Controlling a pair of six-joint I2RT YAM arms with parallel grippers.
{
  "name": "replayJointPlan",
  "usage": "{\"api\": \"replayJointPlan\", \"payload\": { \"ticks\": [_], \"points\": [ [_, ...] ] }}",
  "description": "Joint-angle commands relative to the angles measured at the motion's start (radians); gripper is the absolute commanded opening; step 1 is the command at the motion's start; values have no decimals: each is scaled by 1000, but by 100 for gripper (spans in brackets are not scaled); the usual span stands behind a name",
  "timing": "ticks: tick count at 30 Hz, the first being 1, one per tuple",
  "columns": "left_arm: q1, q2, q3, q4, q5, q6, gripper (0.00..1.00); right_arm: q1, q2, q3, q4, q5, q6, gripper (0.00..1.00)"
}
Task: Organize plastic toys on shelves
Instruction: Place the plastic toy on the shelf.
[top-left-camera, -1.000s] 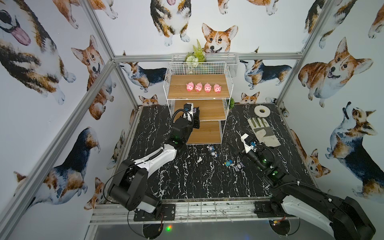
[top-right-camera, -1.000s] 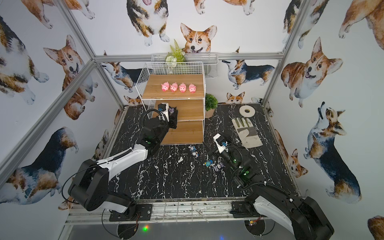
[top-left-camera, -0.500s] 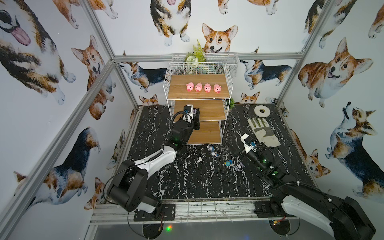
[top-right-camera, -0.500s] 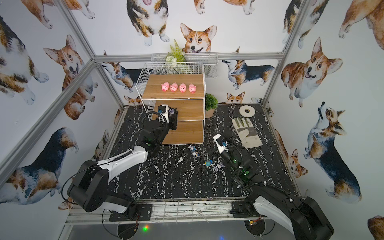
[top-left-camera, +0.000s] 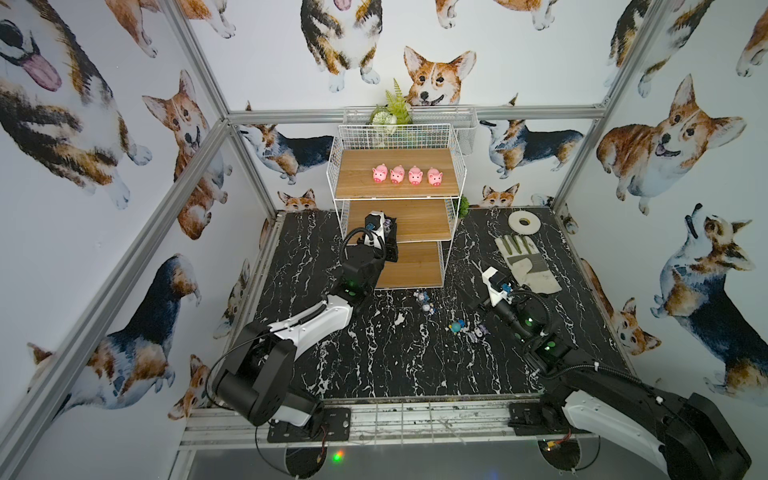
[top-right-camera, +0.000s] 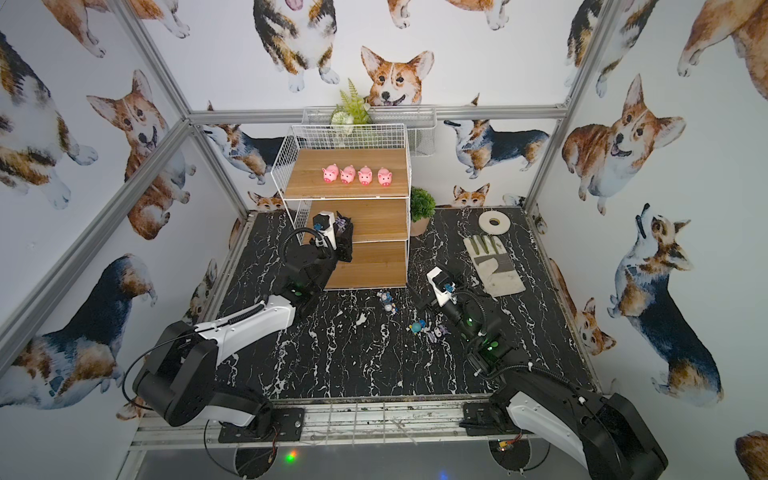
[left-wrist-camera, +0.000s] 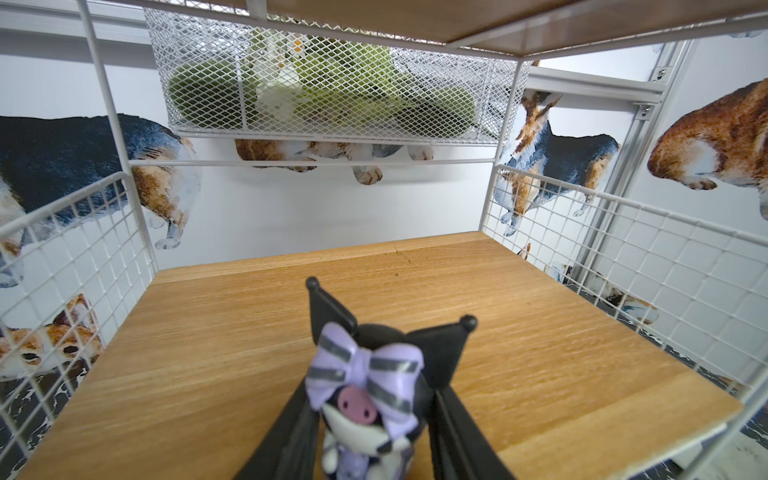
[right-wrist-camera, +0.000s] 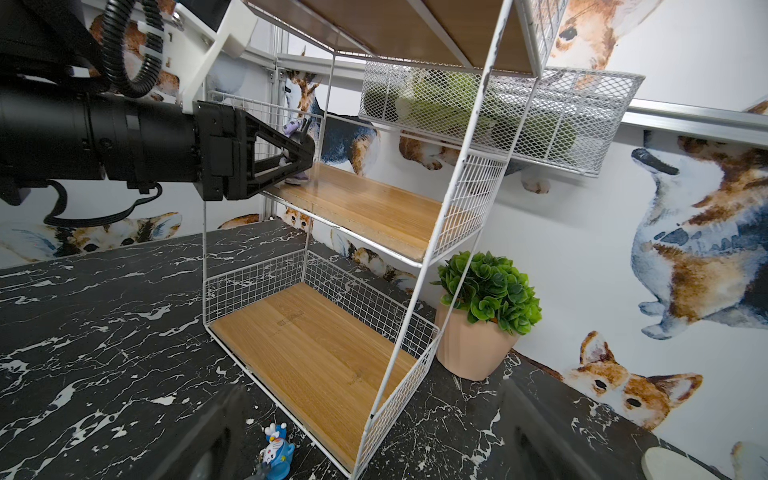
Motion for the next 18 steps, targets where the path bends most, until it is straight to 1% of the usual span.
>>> {"api": "replayJointPlan", "payload": {
  "ticks": [1, 6, 8, 18],
  "points": [
    [0, -7, -4, -26, 8, -3, 43, 1, 2, -2, 37, -8, -4, 98],
    [0, -7, -11, -24, 11, -10, 46, 1, 0, -1, 37, -8, -3, 98],
    [0, -8, -17, -23, 8, -13, 50, 1, 0, -1, 37, -9, -3, 98],
    [0, -18, -27, -16, -3, -9, 57, 1, 8, 0, 40, -11, -2, 98]
  ]
}}
